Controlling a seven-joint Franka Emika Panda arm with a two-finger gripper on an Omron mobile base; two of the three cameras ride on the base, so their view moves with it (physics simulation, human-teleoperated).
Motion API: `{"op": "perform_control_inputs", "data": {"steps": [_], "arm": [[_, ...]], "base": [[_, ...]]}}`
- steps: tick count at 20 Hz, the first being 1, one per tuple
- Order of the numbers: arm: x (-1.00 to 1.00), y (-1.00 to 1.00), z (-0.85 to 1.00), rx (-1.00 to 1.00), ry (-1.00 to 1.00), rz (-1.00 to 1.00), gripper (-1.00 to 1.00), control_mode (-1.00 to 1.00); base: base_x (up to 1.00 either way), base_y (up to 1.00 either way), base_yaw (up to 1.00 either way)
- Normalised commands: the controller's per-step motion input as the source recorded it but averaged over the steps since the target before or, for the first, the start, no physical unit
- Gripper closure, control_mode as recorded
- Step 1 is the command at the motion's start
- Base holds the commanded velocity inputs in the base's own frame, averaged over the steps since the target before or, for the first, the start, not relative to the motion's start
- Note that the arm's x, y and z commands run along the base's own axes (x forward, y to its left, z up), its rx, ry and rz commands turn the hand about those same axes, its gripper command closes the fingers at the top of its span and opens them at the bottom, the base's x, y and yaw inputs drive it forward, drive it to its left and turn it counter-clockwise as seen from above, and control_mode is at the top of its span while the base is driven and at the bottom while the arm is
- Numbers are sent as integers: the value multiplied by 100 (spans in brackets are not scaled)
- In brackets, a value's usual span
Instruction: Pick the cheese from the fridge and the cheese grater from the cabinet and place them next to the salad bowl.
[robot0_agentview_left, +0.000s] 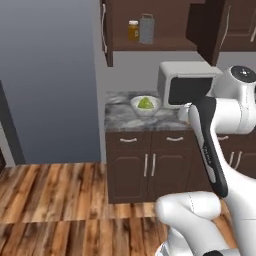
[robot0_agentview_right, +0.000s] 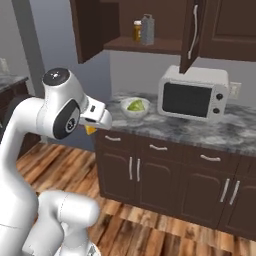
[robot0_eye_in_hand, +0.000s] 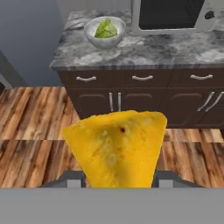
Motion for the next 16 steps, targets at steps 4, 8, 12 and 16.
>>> {"op": "perform_control_inputs", "data": {"steps": [4,8,12,16], "arm": [[0,0,0,0,0,0,100,100],[0,0,0,0,0,0,100,100],[0,0,0,0,0,0,100,100],[0,0,0,0,0,0,100,100]], "base": [[90,16,-5],[85,10,0],[68,13,-1],[59,10,-1]]}}
